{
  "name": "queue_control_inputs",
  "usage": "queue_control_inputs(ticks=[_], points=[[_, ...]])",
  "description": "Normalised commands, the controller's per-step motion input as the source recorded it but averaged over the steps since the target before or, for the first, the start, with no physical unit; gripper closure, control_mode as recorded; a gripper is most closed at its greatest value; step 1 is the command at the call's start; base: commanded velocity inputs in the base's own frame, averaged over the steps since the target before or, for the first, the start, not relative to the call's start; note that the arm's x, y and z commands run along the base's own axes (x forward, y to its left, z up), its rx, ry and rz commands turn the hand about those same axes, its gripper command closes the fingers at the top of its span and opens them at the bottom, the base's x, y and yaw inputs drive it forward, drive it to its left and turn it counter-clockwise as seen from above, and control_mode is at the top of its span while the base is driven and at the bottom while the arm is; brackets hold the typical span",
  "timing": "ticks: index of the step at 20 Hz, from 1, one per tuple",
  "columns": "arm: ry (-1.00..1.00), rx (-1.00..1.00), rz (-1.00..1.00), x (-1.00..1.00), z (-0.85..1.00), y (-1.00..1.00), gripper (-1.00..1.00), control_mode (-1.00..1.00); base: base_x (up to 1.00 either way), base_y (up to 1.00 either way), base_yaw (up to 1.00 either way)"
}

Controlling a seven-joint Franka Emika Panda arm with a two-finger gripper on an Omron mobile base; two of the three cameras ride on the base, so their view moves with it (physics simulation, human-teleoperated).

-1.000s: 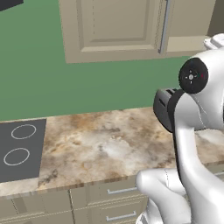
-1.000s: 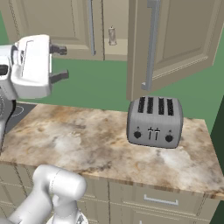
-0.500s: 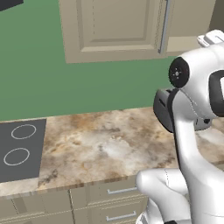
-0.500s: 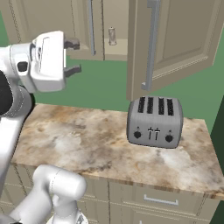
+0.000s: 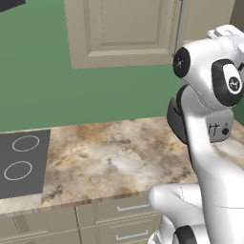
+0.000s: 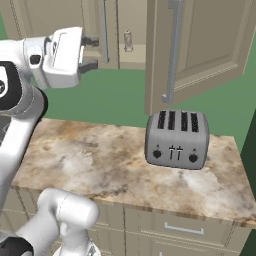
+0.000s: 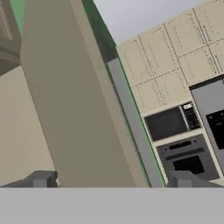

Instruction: Get the candle and the wine from the cabinet and move them to the dining counter.

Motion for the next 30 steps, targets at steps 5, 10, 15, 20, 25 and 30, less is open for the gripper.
queue_control_inputs(ticks=[5,10,15,20,25,30], points=[[0.01,0.0,-0.19,0.25,0.0,-0.25,-1.0,-1.0,0.0,0.0,0.0],[0.0,0.0,-0.17,0.22,-0.07,-0.43,-1.0,-1.0,0.0,0.0,0.0],[0.0,0.0,-0.12,0.17,-0.13,-0.48,-1.0,-1.0,0.0,0.0,0.0],[0.0,0.0,-0.08,0.06,-0.19,-0.5,-1.0,-1.0,0.0,0.0,0.0],[0.0,0.0,-0.01,0.0,-0.17,-0.61,-1.0,-1.0,0.0,0.0,0.0],[0.0,0.0,-0.04,0.0,-0.02,-0.64,-1.0,-1.0,0.0,0.0,0.0]])
